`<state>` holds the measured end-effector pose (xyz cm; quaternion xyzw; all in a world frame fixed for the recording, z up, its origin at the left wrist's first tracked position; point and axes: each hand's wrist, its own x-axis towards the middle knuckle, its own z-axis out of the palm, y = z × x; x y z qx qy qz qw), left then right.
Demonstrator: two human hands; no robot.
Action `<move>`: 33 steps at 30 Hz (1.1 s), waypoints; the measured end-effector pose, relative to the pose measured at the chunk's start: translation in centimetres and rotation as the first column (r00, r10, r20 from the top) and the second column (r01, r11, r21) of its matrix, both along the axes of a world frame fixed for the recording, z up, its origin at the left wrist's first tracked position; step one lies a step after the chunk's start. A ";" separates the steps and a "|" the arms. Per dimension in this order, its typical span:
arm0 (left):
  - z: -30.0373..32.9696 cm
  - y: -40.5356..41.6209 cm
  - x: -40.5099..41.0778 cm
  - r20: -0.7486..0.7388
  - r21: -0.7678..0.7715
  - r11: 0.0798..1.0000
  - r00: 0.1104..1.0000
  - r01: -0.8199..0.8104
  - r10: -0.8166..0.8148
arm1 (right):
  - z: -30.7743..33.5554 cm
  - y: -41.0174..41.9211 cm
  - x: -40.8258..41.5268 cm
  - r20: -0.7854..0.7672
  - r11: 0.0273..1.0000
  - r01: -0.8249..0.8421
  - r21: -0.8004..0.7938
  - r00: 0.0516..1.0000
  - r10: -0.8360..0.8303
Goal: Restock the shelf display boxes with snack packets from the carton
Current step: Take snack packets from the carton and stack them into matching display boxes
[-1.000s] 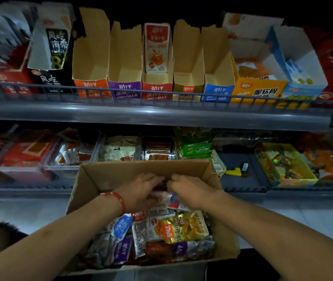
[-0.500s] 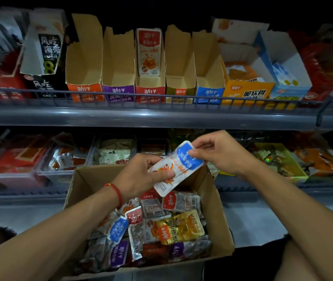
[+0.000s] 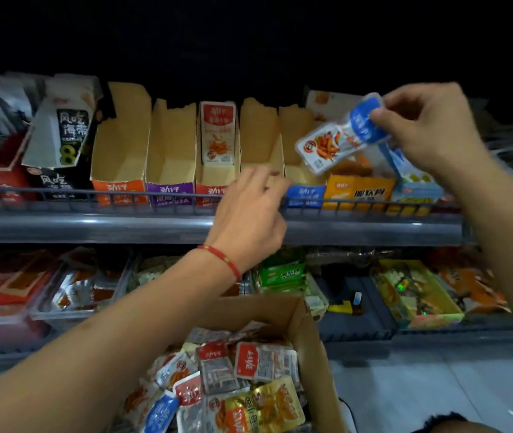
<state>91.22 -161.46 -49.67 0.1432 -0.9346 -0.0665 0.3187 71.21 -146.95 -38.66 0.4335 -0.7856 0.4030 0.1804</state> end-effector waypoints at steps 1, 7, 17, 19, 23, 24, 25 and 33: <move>0.4 0.0 -0.9 0.055 -0.037 0.999 0.998 -0.004 0.006 | 0.5 -1.1 -0.6 -0.028 1.000 0.022 0.011 0.999 -0.021; 0.6 -0.9 -3.4 0.212 -0.148 0.989 0.977 0.012 0.019 | 2.0 -7.2 -3.0 -0.203 0.990 0.109 0.086 0.975 -0.090; 0.2 -1.1 -3.7 0.210 -0.087 0.994 0.976 0.072 -0.053 | 0.0 -13.6 -4.6 -0.164 0.882 0.094 0.461 0.986 -0.019; 0.2 -1.2 -3.7 0.206 -0.085 0.993 0.977 0.079 -0.060 | -0.5 -14.4 -4.7 -0.163 0.862 0.109 0.496 0.986 -0.031; 0.2 -1.3 -3.6 0.194 -0.087 0.991 0.978 0.100 -0.082 | -0.6 -15.8 -4.9 -0.175 0.803 0.118 0.584 0.984 -0.018; 0.2 -1.3 -3.6 0.189 -0.085 0.991 0.978 0.105 -0.088 | -0.6 -16.1 -5.1 -0.181 0.791 0.123 0.600 0.983 -0.016; 0.1 -1.3 -3.6 0.182 -0.083 0.990 0.979 0.110 -0.093 | -0.6 -16.4 -5.2 -0.187 0.786 0.125 0.605 0.982 -0.012; -0.3 -1.3 -3.4 0.163 -0.089 0.988 0.980 0.127 -0.112 | -1.2 -17.6 -7.4 -0.320 0.852 0.174 0.494 0.947 -0.008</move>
